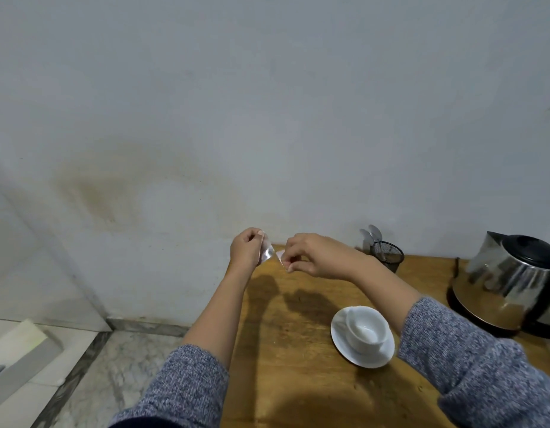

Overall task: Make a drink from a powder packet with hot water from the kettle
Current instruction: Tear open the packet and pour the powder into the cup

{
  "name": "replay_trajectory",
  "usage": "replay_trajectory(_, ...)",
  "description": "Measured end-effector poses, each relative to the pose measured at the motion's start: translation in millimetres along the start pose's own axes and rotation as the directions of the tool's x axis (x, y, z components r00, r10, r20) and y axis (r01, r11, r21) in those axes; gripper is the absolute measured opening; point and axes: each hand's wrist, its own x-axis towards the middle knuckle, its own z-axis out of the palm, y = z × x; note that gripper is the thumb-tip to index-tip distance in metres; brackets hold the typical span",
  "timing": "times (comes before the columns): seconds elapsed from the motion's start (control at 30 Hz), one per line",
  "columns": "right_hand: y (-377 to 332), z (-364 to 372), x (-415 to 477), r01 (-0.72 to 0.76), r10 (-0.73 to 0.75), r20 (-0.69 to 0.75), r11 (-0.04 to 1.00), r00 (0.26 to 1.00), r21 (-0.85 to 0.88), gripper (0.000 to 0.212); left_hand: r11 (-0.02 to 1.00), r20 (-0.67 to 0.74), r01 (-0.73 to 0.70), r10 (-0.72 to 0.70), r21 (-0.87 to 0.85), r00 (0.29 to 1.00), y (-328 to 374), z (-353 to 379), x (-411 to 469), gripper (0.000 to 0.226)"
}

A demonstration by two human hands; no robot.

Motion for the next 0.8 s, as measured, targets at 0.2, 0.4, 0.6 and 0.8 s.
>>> replay_trajectory(0.2,1,10,5,-0.051,0.048,0.022,0.990,0.999,0.130,0.007,0.995,-0.102,-0.041,0.031,-0.096,0.994,-7,-26,16,0.026)
replay_trajectory(0.4,20,66,15,-0.361,0.356,0.083,0.858,0.931,0.365,0.018,0.980,-0.134,-0.101,0.078,-0.171,0.988,-23,-48,15,0.013)
replay_trajectory(0.6,39,150,24,-0.575,0.533,0.239,0.659,0.812,0.485,0.030,0.984,-0.137,-0.028,0.004,-0.175,0.991,-69,-69,7,0.014)
replay_trajectory(0.8,35,212,41,-0.630,0.521,0.364,0.701,0.773,0.335,0.023,0.990,-0.179,0.059,-0.082,-0.128,0.981,-105,-82,1,0.020)
